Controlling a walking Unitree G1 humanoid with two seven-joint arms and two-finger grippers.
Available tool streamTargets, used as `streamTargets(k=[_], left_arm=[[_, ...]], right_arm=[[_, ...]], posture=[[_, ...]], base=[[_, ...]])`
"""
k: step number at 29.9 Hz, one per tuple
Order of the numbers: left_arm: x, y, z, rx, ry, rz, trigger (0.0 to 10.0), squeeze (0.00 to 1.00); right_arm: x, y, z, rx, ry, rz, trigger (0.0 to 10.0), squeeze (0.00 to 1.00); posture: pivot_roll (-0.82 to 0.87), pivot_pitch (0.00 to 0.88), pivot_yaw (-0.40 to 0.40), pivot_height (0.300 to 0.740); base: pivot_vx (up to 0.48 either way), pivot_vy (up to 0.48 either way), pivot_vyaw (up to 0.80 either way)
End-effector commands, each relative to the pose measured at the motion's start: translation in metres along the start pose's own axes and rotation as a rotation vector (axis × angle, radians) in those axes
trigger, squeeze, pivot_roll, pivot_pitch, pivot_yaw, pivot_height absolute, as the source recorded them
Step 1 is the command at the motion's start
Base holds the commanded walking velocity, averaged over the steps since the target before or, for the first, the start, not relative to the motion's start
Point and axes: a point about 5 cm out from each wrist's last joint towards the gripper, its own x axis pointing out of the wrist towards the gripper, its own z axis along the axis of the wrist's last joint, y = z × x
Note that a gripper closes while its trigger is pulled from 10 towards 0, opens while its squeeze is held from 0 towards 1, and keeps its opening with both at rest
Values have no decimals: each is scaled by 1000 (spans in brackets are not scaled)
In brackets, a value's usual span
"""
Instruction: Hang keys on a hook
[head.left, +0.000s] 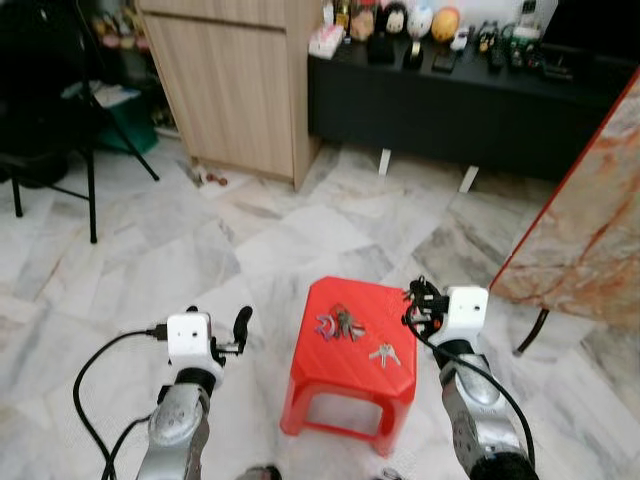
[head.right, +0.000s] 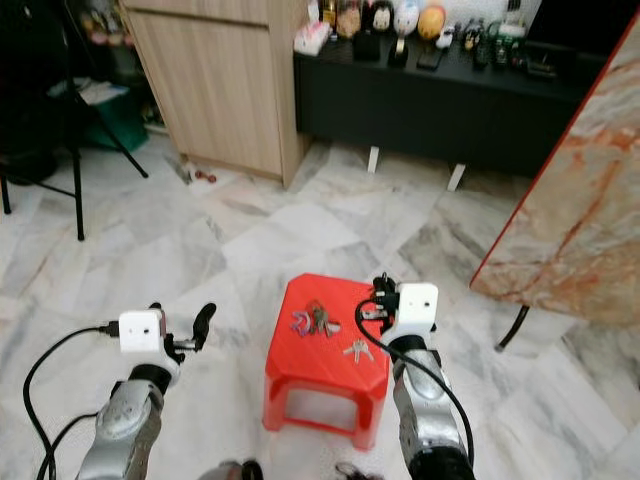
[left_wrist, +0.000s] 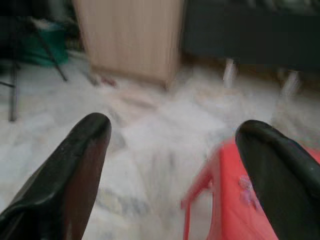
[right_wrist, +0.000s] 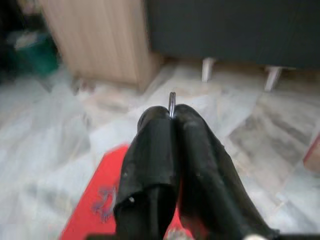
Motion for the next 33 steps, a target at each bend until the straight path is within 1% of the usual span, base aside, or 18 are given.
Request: streamTargets(k=[1, 2, 5, 13, 23, 29, 31, 33], left_arm=[[-11, 8, -13, 6, 56, 24, 10000, 0], [-11, 8, -13, 14, 59, 17, 10000, 0], [-11, 7, -13, 12, 57, 15, 10000, 0], [-12, 6, -12, 29, 53, 8, 10000, 0], [-13, 6, -13, 28, 49, 2, 10000, 0], [-14, 5, -13, 27, 46, -5, 10000, 0], [-14, 5, -13, 27, 45, -6, 10000, 0], [-13, 5, -13, 26, 44, -7, 10000, 0]], right_arm=[[6, 6, 8, 7, -21, 15, 10000, 0], [8, 5, 11, 34, -29, 2, 10000, 0], [10, 5, 15, 36, -41, 1, 10000, 0], [9, 5, 13, 29, -25, 5, 10000, 0], [9, 4, 14, 15, -25, -2, 10000, 0], [10, 1, 14, 30, -15, -21, 10000, 0], [10, 1, 12, 42, -7, -23, 10000, 0], [10, 1, 12, 30, -5, -17, 10000, 0]], posture=[[91, 128, -24, 740], [88, 128, -22, 740], [86, 127, -21, 740], [92, 126, -27, 740], [89, 101, -27, 740], [90, 86, -27, 740], [91, 77, -28, 740], [91, 68, -27, 740]], base=[[0, 0, 0], [0, 0, 0], [0, 0, 0], [0, 0, 0], [0, -451, 0], [0, -480, 0], [0, -480, -706], [0, -480, -788]])
